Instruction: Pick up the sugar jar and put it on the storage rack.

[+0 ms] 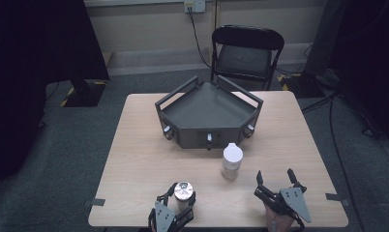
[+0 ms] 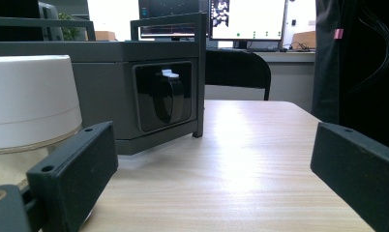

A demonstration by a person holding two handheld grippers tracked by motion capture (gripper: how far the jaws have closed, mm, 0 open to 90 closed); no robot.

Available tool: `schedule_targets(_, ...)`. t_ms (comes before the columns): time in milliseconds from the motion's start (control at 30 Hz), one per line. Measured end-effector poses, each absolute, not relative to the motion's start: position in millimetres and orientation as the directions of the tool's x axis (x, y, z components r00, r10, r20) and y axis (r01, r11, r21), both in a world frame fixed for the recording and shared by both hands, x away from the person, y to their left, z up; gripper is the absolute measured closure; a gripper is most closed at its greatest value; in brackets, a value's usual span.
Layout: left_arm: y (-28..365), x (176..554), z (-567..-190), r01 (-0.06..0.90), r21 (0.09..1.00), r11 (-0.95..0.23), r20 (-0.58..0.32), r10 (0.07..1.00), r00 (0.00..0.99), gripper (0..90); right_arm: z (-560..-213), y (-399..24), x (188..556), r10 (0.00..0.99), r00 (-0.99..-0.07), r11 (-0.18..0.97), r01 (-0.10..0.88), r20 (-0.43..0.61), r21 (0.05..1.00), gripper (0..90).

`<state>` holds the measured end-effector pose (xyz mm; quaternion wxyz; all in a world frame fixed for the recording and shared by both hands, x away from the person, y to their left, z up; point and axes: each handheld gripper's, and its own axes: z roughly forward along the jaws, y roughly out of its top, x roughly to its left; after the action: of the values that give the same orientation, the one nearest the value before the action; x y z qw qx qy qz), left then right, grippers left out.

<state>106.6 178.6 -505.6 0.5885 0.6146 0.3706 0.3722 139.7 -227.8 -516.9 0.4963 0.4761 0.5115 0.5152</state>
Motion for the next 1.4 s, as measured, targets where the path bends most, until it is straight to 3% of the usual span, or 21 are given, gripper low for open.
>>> schedule_targets(433, 187, 107, -497, 0.019, 0.999, -0.03, 0.018, 0.896, 0.443, 34.6, -517, -228, 140, 0.998, -0.053, 0.016, -0.026, -0.018, 1.0, 1.8)
schedule_targets(1400, 212, 143, -450, -0.027, 0.999, -0.029, 0.039, 0.838, 0.544, 34.6, -518, -228, 139, 0.999, -0.052, 0.014, -0.029, -0.015, 0.999, 1.8)
